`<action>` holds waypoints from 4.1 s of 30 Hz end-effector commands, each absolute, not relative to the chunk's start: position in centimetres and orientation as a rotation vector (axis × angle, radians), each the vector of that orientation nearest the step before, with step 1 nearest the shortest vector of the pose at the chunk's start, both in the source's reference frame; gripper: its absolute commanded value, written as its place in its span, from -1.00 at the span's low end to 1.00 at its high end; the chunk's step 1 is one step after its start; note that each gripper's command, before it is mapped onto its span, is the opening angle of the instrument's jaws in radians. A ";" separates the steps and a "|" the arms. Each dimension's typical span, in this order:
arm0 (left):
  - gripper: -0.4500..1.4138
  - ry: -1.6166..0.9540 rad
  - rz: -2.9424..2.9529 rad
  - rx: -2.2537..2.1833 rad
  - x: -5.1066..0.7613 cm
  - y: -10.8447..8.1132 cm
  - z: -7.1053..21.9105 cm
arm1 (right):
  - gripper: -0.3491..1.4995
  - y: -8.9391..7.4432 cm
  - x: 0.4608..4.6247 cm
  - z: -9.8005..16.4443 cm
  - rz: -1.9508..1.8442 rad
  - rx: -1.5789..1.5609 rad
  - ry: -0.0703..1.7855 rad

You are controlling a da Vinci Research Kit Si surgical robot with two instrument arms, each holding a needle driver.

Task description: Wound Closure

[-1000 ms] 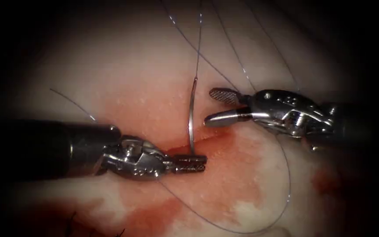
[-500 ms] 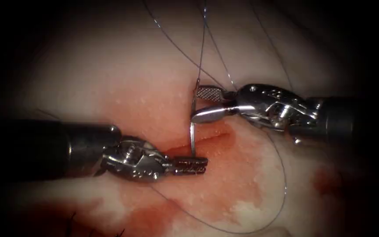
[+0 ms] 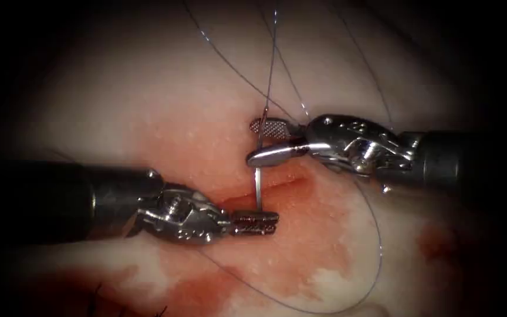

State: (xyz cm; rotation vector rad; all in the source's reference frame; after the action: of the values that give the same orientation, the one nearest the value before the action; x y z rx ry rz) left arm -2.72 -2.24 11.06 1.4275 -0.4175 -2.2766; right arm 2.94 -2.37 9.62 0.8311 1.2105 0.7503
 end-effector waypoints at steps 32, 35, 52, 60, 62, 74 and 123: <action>-0.10 -0.165 -2.556 1.664 -2.50 -2.2 10.9 | -1.00 -2.2 3.00 9.8 0.375 0.458 1.434; -0.25 -0.119 -2.618 1.670 -2.51 -2.3 11.0 | -1.00 -2.1 3.06 9.8 0.337 0.406 1.462; -0.39 0.032 -2.777 1.571 -2.55 -2.5 11.5 | -1.00 -2.0 3.22 9.7 0.094 0.138 1.573; -0.39 0.072 -2.815 1.565 -2.47 -2.5 11.7 | -1.00 -1.9 3.30 9.8 -0.076 -0.021 1.587; -0.39 0.071 -2.815 1.565 -2.47 -2.5 11.7 | -1.00 -1.9 3.31 9.8 -0.109 -0.046 1.591; -0.43 0.071 -2.818 1.565 -2.49 -2.5 11.7 | -1.00 -2.0 3.41 9.9 -0.209 -0.135 1.594; -0.50 0.075 -2.813 1.567 -2.45 -2.5 11.6 | -1.00 -2.3 3.51 10.0 -0.290 -0.239 1.561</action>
State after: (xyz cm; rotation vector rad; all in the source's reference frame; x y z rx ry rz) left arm -2.40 -2.50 11.60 1.5658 0.0736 -2.8144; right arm 3.43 -2.29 9.98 -0.2395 1.5573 -0.2917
